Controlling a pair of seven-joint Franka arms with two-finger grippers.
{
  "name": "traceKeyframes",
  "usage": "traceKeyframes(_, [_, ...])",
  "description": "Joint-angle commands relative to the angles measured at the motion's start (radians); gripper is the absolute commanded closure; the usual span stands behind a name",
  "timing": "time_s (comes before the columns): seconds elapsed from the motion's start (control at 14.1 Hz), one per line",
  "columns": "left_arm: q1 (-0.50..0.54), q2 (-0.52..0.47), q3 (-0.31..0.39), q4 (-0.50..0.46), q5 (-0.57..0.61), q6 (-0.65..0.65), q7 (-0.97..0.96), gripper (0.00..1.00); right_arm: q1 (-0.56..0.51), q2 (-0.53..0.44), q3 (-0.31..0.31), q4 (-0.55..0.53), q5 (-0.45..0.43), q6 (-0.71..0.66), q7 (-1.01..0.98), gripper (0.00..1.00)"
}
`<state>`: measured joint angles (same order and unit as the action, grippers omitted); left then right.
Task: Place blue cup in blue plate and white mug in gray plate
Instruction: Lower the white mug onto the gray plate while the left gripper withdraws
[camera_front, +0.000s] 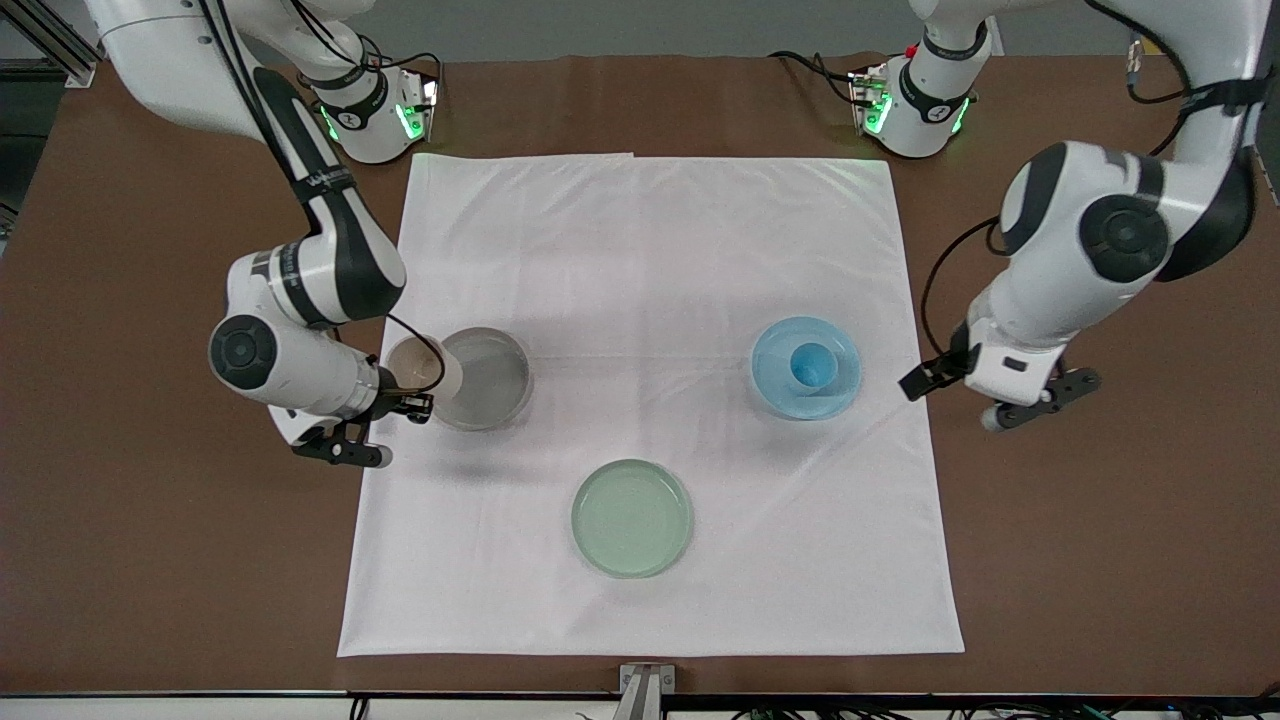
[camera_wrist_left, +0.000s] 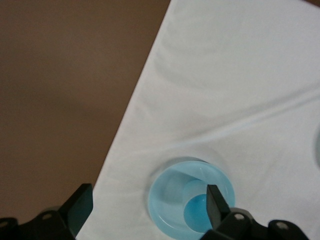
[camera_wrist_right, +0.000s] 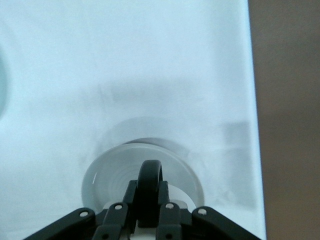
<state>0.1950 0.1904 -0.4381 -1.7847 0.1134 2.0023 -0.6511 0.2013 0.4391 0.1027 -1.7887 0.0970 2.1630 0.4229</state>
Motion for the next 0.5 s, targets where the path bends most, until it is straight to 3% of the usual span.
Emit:
traceKeyframes(0.0, [0.067,-0.043,-0.004,0.109,0.015,-0.144,0.137,0.00,0.047,-0.063,-0.012,-0.116,-0.008,0.098,0.054,1.00])
traceKeyframes(0.21, [0.115,-0.066,-0.004,0.241,0.000,-0.337,0.341,0.00,0.058,-0.065,-0.012,-0.172,-0.026,0.178,0.054,1.00])
traceKeyframes(0.43, [0.103,-0.090,0.002,0.323,0.000,-0.453,0.380,0.00,0.063,-0.060,-0.012,-0.181,-0.100,0.179,0.086,1.00])
